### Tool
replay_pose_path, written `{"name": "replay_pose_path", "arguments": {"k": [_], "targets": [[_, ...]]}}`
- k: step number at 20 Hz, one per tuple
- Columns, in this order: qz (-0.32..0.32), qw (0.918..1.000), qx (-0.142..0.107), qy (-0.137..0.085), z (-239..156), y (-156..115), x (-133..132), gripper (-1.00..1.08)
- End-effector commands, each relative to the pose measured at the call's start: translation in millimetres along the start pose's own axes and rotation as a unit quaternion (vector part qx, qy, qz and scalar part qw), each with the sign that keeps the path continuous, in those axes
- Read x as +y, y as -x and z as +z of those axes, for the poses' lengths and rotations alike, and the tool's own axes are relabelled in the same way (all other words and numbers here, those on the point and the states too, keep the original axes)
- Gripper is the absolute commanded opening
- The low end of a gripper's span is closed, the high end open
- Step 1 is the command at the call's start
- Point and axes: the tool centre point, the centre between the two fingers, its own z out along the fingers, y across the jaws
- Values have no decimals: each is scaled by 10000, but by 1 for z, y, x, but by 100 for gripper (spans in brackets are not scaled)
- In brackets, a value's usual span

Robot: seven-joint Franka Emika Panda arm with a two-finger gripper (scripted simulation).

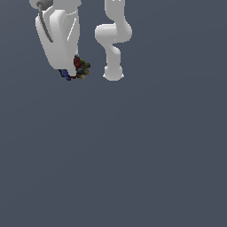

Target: Pick up the object and move it to a goal position.

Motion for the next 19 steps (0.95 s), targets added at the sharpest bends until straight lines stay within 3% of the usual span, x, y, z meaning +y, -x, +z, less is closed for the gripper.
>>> {"name": "replay_pose_path", "arguments": {"k": [1,9,19], "targets": [[-7,10000,1,1,-16,-8,1,-100],[-11,10000,2,2,-46,-24,0,-100],[-11,10000,2,2,-55,-29,-1,-100]]}}
